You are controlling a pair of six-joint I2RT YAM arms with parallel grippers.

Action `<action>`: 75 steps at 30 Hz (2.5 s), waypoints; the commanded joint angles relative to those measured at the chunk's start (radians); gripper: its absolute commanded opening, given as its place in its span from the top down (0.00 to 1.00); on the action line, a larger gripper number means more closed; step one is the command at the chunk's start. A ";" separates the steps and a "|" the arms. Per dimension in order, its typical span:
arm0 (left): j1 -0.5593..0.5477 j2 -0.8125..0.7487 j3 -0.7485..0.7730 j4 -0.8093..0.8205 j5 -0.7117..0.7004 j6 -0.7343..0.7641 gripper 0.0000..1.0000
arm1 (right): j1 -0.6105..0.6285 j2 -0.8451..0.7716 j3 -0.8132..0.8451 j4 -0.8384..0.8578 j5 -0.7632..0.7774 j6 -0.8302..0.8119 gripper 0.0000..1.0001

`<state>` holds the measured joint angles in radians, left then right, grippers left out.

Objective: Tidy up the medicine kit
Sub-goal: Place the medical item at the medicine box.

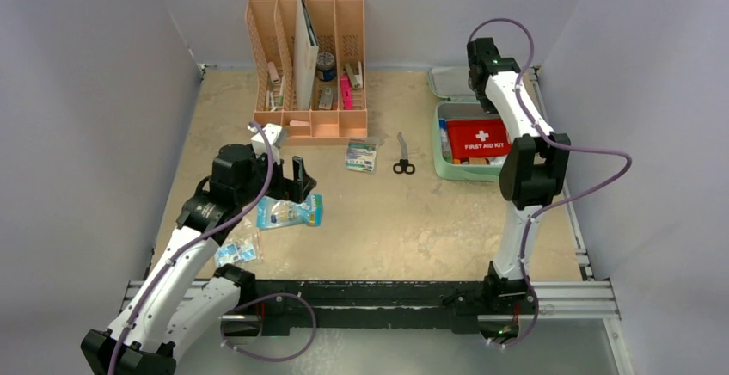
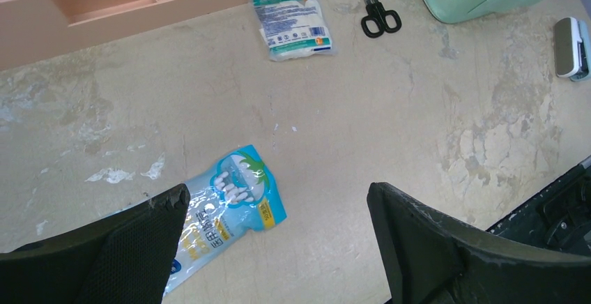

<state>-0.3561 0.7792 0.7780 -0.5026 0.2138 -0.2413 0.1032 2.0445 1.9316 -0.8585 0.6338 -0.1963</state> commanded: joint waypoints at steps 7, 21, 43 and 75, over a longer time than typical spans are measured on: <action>-0.006 -0.002 0.000 0.010 -0.016 0.028 0.02 | -0.019 0.088 0.041 0.080 0.079 -0.077 1.00; -0.006 -0.001 0.000 0.013 -0.022 0.030 0.02 | -0.015 0.136 0.047 0.027 -0.052 0.079 0.73; -0.006 0.006 -0.001 0.007 -0.048 0.035 0.02 | -0.016 0.143 0.023 0.021 -0.164 0.115 0.65; -0.004 0.251 0.130 -0.364 -0.558 -0.626 0.02 | 0.177 -0.449 -0.443 0.160 -0.767 0.502 0.57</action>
<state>-0.3561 1.0130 0.8803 -0.7586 -0.2584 -0.6109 0.1741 1.6623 1.5490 -0.7635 -0.0490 0.2512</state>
